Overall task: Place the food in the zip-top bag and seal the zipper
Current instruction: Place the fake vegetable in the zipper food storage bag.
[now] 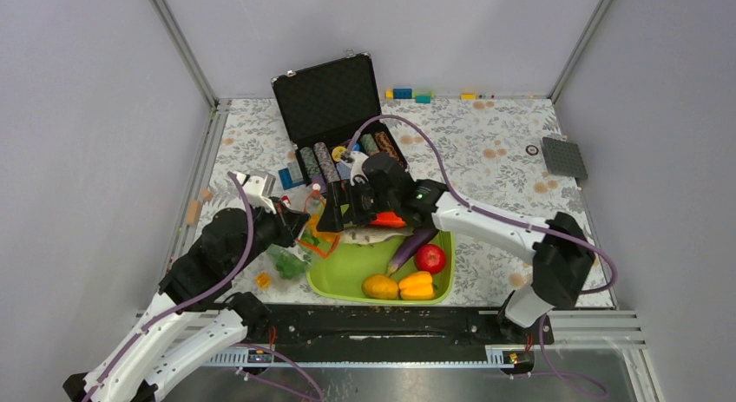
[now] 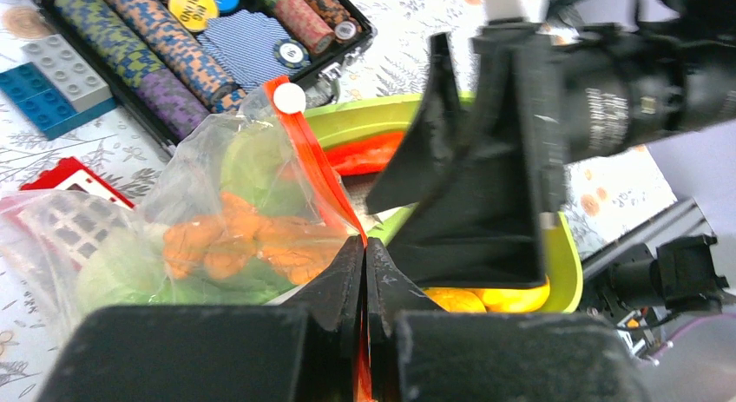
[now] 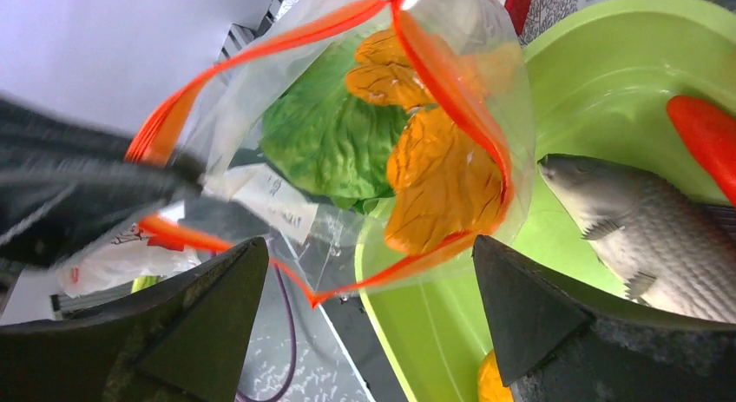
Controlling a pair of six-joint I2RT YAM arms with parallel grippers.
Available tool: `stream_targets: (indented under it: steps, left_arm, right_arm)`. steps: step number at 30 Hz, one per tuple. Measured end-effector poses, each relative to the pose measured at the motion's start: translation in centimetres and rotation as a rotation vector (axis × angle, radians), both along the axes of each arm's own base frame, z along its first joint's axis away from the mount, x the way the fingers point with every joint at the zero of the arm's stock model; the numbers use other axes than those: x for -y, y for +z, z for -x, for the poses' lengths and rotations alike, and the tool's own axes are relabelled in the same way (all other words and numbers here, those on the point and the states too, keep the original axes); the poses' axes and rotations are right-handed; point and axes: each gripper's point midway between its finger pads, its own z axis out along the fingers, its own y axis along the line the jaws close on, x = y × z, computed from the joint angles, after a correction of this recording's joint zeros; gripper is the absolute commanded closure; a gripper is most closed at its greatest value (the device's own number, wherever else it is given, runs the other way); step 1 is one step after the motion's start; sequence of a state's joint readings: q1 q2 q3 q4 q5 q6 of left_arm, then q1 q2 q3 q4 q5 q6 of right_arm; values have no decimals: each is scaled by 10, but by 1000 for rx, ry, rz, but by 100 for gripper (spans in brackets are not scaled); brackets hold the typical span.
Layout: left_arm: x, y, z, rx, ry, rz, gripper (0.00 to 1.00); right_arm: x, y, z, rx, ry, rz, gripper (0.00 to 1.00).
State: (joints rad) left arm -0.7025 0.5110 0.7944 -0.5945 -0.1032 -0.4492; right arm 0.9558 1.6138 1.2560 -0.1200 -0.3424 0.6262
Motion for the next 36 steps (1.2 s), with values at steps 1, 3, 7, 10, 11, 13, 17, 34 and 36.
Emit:
stream_targets:
  steps: [1, 3, 7, 10, 11, 13, 17, 34, 36]
  left_arm:
    - [-3, 1, -1, 3, 16, 1, 100]
    - [-7, 3, -2, 14, 42, 8, 100]
    - [-13, 9, -1, 33, 67, 28, 100]
    - [-15, 11, 1, 40, 70, 38, 99]
    - [-15, 11, 1, 40, 70, 38, 99]
    - [-15, 10, 2, 38, 69, 37, 99]
    - [-15, 9, 1, 31, 68, 33, 99]
    - [-19, 7, 0, 20, 102, 43, 99]
    - [-24, 4, -2, 15, 136, 36, 100]
  right_arm:
    - [4, 6, 2, 27, 10, -8, 1]
    - [12, 15, 4, 79, 23, -19, 0]
    - [29, 23, 2, 175, 5, -11, 0]
    - [34, 20, -9, 224, -36, 27, 0]
    - [35, 16, -13, 237, -52, 48, 0]
    - [34, 10, -23, 268, -87, 94, 0]
    - [20, 5, -34, 342, -126, 151, 0]
    - [14, -47, -84, 529, -335, 461, 5]
    - [27, -46, -90, 564, -368, 522, 8]
